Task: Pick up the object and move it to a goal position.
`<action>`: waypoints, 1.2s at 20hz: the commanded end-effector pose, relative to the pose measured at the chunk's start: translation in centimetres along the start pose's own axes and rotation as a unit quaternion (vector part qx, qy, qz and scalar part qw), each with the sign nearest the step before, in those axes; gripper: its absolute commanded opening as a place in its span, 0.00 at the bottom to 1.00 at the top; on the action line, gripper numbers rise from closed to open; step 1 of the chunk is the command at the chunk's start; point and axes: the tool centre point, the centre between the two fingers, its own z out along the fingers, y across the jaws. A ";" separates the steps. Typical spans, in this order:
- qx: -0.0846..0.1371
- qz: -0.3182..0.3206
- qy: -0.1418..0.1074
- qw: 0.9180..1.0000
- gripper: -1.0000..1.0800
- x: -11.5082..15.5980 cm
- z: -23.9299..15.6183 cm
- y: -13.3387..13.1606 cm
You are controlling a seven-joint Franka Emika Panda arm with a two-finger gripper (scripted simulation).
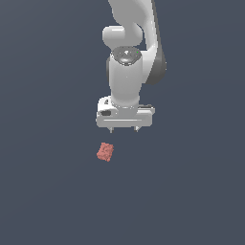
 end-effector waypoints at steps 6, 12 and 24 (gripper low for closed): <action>0.004 0.004 0.008 1.000 0.96 0.3 -0.8 0.1; 0.008 0.010 0.017 1.000 0.96 0.7 -1.7 0.4; 0.007 0.042 0.008 0.999 0.96 1.1 0.8 2.2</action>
